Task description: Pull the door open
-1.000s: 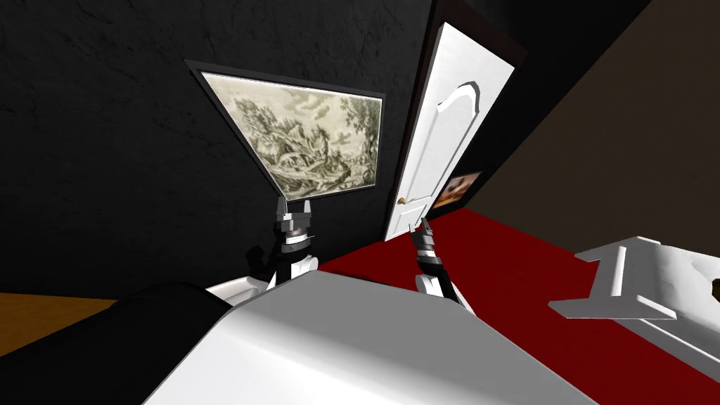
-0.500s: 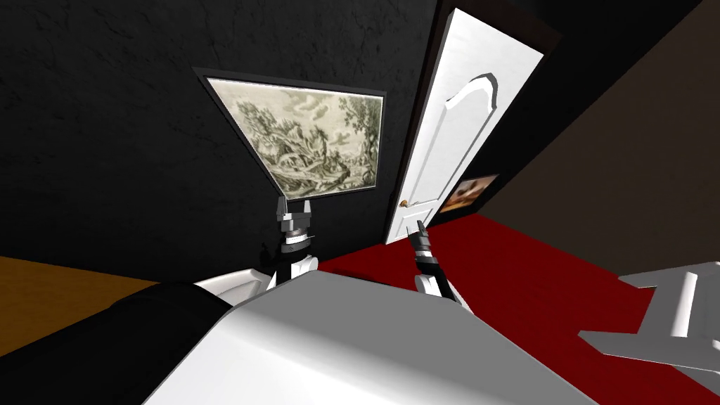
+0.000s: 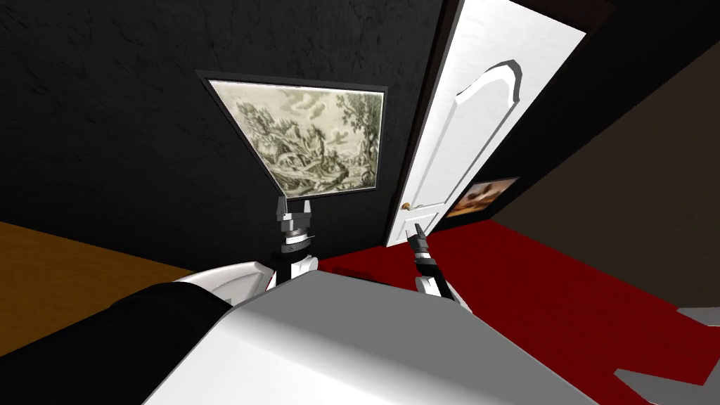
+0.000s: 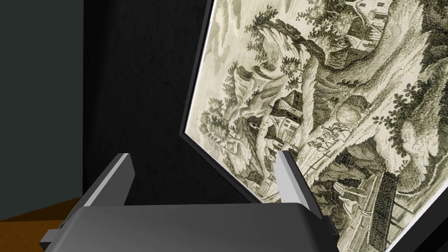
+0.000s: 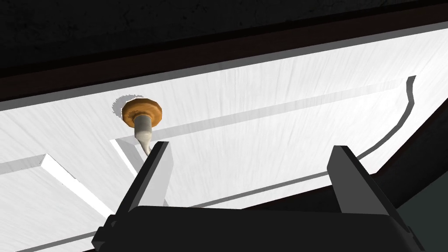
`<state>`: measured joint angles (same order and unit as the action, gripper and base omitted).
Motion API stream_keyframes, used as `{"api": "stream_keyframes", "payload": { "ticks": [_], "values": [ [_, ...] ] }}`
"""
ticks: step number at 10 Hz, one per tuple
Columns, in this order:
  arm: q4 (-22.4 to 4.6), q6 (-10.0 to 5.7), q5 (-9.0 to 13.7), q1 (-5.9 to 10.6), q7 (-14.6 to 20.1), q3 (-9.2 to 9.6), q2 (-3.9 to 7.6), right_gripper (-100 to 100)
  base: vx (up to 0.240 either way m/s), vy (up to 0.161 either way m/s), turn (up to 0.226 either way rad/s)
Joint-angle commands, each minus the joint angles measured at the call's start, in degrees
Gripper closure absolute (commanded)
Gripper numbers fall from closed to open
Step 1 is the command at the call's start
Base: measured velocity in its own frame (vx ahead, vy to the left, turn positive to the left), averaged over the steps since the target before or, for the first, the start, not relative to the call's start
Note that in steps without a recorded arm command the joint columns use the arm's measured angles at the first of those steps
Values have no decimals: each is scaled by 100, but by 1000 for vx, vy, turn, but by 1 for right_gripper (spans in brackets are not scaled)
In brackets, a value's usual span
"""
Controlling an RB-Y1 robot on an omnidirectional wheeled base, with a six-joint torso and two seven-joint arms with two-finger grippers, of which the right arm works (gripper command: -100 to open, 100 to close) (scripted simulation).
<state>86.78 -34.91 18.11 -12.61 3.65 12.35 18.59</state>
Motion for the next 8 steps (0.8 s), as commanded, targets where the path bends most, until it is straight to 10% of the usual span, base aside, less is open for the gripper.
{"api": "stream_keyframes", "payload": {
  "ticks": [1,8],
  "values": [
    [-224,-40,73,93,-20,60,75,-100,41,-124,131],
    [-1162,-255,362,429,-84,322,394,-100,54,-112,128]
  ]
}}
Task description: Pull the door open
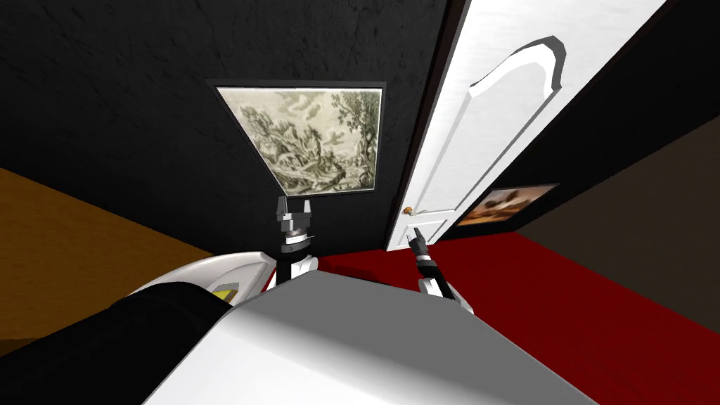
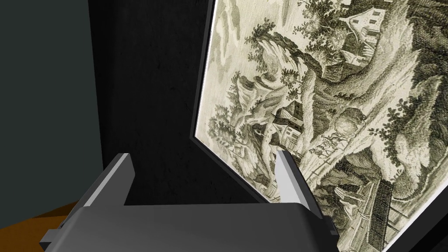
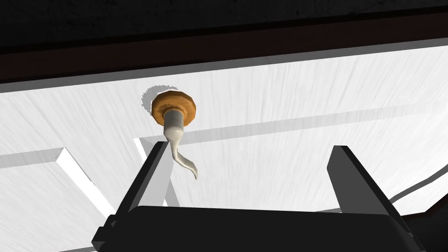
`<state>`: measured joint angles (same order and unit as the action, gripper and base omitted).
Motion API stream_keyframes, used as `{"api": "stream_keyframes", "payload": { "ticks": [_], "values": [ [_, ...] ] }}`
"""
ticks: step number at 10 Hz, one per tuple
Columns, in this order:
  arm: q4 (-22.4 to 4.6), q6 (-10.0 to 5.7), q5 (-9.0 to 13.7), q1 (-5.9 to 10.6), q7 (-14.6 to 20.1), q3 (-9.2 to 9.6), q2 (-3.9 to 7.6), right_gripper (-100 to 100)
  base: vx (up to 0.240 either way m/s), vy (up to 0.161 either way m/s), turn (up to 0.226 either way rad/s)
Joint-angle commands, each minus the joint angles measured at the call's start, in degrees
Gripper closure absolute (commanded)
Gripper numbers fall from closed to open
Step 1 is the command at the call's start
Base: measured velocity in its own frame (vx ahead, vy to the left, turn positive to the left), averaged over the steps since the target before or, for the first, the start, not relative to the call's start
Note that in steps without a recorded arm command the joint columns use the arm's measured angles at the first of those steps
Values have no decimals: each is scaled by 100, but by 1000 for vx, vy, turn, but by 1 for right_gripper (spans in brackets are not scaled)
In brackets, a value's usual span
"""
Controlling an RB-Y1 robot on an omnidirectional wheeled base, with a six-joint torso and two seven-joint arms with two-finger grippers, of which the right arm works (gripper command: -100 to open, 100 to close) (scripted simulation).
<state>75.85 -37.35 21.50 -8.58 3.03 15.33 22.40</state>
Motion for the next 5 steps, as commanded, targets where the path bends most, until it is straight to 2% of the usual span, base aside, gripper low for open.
{"api": "stream_keyframes", "payload": {
  "ticks": [1,5],
  "values": [
    [-199,-41,64,72,-30,60,58,-100,46,-120,103],
    [-677,-150,211,244,-63,194,220,-100,42,-113,116]
  ]
}}
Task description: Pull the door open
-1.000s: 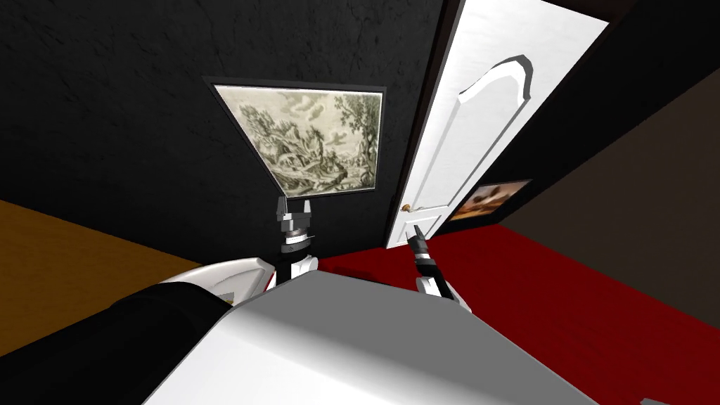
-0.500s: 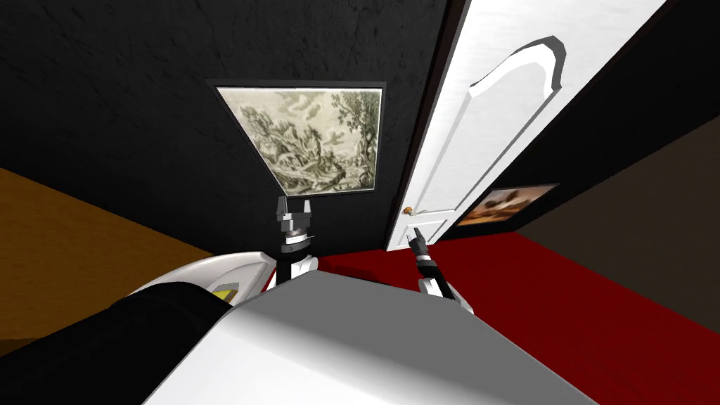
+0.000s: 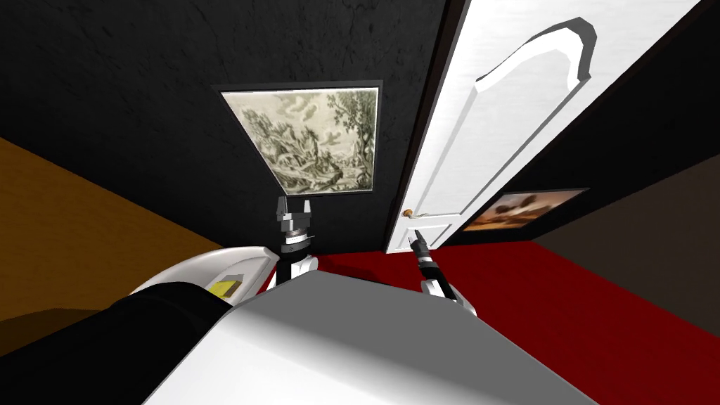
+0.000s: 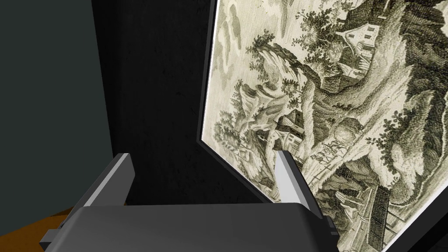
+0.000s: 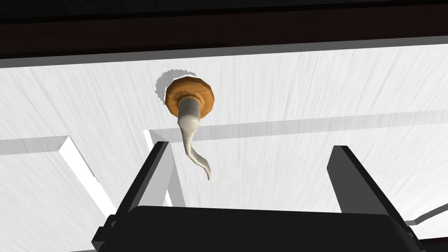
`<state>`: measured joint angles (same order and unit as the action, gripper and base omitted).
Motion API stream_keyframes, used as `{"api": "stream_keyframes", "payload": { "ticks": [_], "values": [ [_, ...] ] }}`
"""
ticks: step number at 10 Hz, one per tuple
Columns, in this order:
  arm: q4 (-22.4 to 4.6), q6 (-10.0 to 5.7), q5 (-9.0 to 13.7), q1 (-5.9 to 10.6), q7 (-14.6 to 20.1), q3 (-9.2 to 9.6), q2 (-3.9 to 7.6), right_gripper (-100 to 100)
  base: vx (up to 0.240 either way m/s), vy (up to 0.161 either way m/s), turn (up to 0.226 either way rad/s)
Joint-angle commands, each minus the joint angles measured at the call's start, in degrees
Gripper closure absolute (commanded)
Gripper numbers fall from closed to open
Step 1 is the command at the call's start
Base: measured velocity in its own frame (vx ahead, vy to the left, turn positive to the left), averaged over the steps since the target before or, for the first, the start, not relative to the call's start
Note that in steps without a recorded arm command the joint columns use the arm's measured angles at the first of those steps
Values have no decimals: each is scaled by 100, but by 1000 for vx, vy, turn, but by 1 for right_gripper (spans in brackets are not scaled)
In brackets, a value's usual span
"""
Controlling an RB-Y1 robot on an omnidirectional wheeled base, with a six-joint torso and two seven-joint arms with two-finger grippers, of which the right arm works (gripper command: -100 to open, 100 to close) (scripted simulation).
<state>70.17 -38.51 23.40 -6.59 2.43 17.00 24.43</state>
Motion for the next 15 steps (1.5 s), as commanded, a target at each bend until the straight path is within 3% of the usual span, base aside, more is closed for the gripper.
{"api": "stream_keyframes", "payload": {
  "ticks": [1,7,10,13,14,15],
  "values": [
    [-227,-61,57,87,-11,60,57,-100,21,-103,124],
    [-920,-219,271,335,-58,253,291,-100,48,-119,112],
    [-1405,-330,421,509,-91,388,455,-100,51,-153,150],
    [-1648,-386,496,596,-108,456,537,-100,42,-124,75],
    [-1627,-386,473,589,-104,447,503,-100,19,-49,22],
    [-1788,-397,528,644,-126,304,481,-100,18,-8,299]
  ]
}}
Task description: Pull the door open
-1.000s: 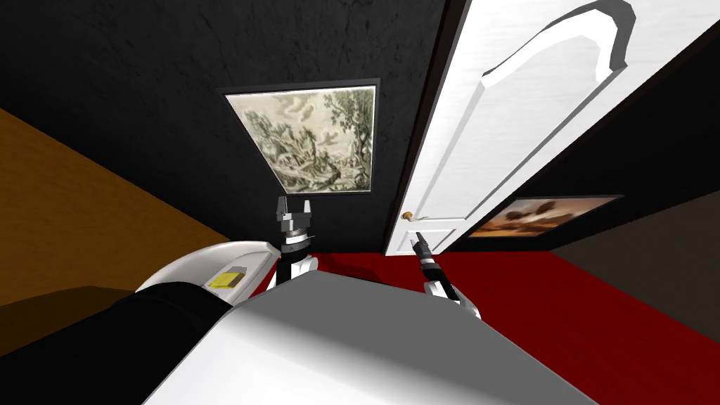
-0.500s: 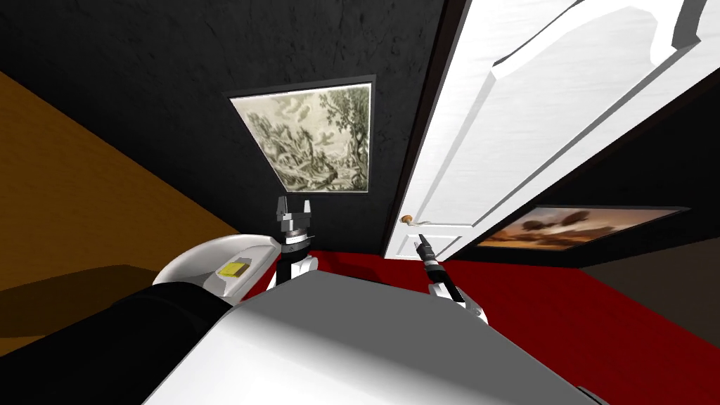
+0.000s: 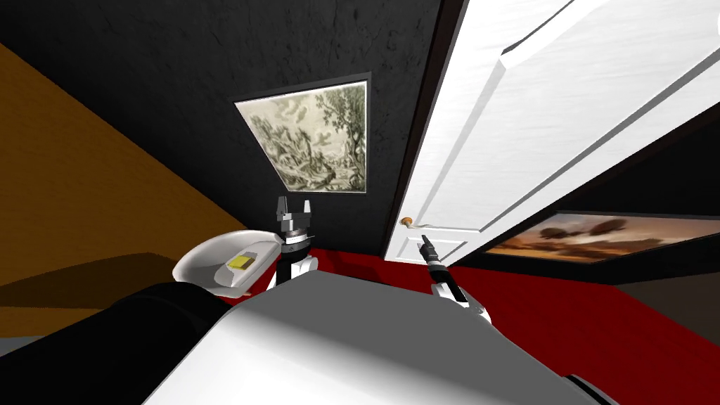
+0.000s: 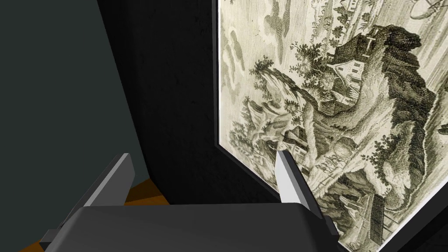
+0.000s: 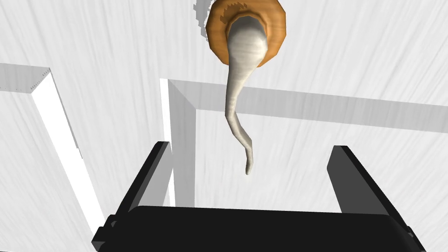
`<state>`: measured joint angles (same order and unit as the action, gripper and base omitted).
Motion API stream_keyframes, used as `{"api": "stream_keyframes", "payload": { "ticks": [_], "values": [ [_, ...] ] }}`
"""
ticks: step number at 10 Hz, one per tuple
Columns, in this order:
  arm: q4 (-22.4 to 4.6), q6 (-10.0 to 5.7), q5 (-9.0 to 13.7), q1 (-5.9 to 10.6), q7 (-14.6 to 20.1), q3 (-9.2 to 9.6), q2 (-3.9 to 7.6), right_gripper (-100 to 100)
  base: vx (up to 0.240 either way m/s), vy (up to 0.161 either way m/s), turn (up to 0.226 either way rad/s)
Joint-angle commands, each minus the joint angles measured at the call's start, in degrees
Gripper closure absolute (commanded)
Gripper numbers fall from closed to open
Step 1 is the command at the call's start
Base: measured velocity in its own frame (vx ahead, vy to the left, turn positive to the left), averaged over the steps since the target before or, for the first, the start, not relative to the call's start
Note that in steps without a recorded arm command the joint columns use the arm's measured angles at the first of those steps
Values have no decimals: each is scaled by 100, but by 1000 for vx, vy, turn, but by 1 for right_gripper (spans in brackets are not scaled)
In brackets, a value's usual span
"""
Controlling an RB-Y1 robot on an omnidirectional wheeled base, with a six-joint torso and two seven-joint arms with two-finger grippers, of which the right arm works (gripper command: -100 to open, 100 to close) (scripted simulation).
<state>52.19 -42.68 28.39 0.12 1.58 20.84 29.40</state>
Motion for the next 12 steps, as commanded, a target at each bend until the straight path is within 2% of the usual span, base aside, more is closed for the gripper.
{"api": "stream_keyframes", "payload": {
  "ticks": [1,2,3,6,7,8,9,10,12],
  "values": [
    [-55,20,53,-4,-52,-148,-27,-100,25,-14,285],
    [-211,21,108,50,-76,-308,-54,-100,36,-12,340],
    [-211,21,108,50,-76,-308,-54,-100,32,-14,126],
    [-476,23,201,142,-118,-581,-99,-100,26,-18,178],
    [-476,23,201,142,-118,-581,-99,-100,18,-23,67],
    [-564,24,232,173,-132,-672,-114,-100,13,-15,118],
    [-731,25,289,230,-158,-844,-143,-100,29,-38,381],
    [-731,25,289,230,-158,-844,-143,-100,29,-46,141],
    [-922,26,353,296,-188,-1042,-179,-100,26,-28,202]
  ]
}}
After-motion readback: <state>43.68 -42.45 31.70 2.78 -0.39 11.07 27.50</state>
